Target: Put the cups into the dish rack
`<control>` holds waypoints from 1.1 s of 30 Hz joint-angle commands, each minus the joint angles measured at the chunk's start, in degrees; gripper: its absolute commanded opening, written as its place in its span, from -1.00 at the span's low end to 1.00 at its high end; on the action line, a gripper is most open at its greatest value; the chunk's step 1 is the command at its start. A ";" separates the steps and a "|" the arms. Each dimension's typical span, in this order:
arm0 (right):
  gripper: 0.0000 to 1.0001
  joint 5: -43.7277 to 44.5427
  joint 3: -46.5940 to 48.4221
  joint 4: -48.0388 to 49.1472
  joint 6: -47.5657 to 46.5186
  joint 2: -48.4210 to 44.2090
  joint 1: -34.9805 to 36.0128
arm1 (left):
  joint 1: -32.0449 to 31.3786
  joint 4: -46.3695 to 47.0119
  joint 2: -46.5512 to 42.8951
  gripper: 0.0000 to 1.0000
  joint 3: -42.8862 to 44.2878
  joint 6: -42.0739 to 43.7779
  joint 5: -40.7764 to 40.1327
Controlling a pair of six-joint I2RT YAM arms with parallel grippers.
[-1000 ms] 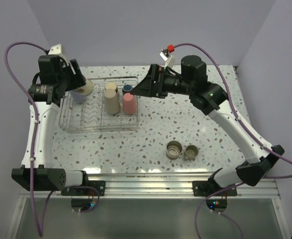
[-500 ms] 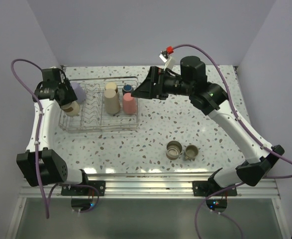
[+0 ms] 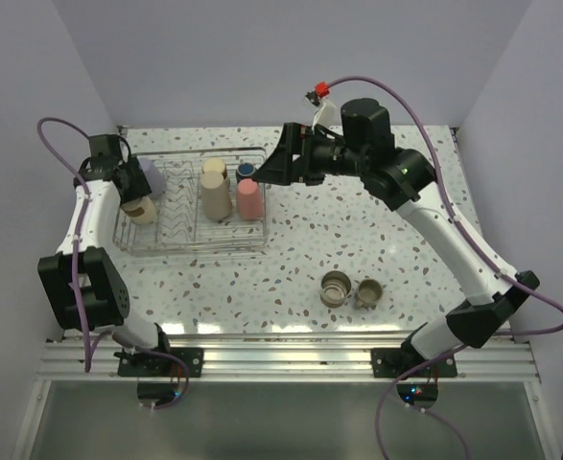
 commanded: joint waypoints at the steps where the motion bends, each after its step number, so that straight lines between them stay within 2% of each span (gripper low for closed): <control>1: 0.96 1.52 2.97 -3.30 -2.60 0.78 -0.84 | 0.43 6.23 1.86 -1.00 -0.62 0.46 2.42; 23: 0.95 4.68 8.86 -10.41 -6.82 5.34 -1.81 | 0.43 11.94 12.41 -1.00 1.93 -0.16 2.07; 24: 0.95 4.68 9.04 -10.50 -6.91 5.43 -1.90 | 0.43 12.03 12.50 -0.95 2.10 -0.16 2.07; 27: 0.95 4.86 9.30 -10.94 -6.91 5.87 -1.90 | 0.43 11.94 12.50 -0.51 1.93 0.28 2.25; 28: 0.95 4.86 9.30 -11.03 -7.00 5.96 -1.90 | 0.43 12.03 12.41 -0.27 1.84 0.46 2.51; 30: 0.94 4.95 9.30 -11.12 -7.00 6.05 -1.90 | 0.43 12.03 12.24 -0.02 1.58 0.98 3.74; 32: 0.94 5.03 9.39 -11.29 -7.00 5.96 -1.81 | 0.43 11.86 11.62 0.11 1.40 1.25 5.06; 33: 0.94 5.12 9.39 -11.64 -7.17 5.87 -1.90 | 0.43 11.77 11.36 0.25 1.14 1.25 5.23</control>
